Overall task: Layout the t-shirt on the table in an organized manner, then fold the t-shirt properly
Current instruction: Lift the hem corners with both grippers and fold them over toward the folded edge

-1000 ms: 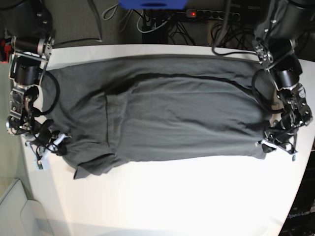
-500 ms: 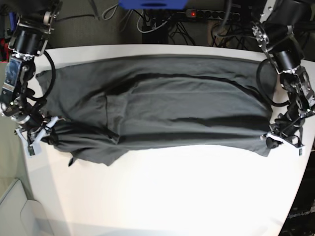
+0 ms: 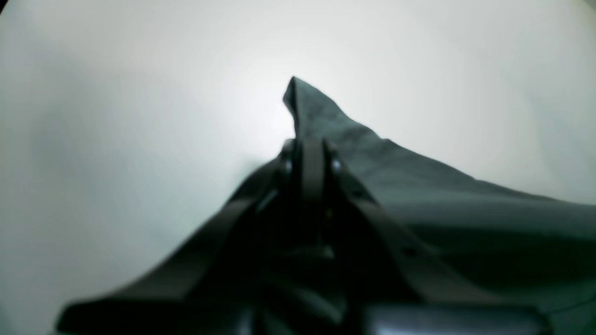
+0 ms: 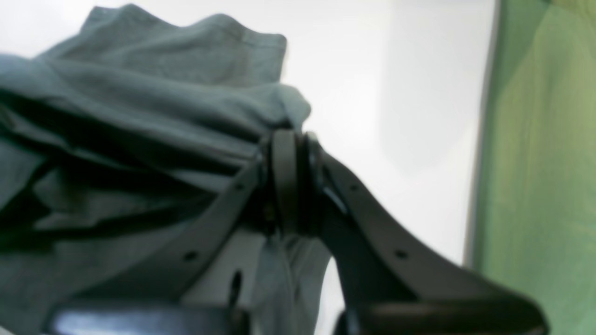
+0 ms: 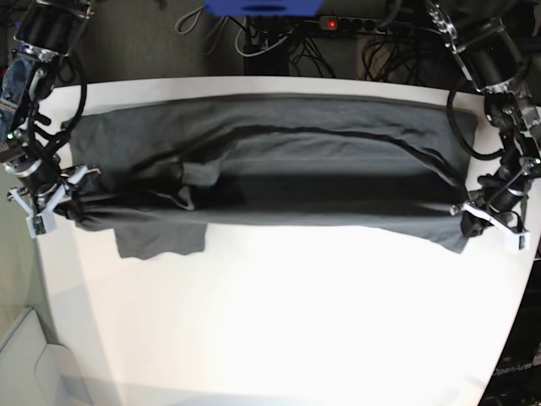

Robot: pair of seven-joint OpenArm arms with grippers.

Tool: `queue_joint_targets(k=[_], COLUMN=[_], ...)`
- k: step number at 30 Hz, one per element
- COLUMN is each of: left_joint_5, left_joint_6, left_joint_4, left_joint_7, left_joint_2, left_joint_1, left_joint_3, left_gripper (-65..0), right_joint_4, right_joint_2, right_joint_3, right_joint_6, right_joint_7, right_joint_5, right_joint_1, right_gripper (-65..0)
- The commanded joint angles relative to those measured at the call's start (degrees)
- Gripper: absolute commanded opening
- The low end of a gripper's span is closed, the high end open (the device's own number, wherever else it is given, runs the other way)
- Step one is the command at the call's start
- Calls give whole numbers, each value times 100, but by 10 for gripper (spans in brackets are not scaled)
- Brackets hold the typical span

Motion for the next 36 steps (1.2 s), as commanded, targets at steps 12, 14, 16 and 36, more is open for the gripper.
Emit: queue_joint_targets(k=[12,14,16,36], left_joint_5=[-118,-118,-118,-101], left_joint_6=[-13,-57,-57,-66], left_joint_4=[898,915,924,1821], left_joint_7=[-27,254,553,1731], left_joint_2=[-116,-116,-107,-142], left_joint_1=[371,362,318,1039], left_joint_3=[-41,-181,-480,-682], left_gripper=[-645,-645,-645,-645], right_joint_4=[840,998,1121,1157], right_joint_2=[104,96,87,104], right_joint_3=[33,33,33,191], right_joint_6=[-7,-7,-7,-7], right_joint_7=[151,151,151,151], right_joint_5=[325,325,334,308], right_joint_1=[-571,-729,-888,-1195], right_gripper=[-650,-650,-650,-650])
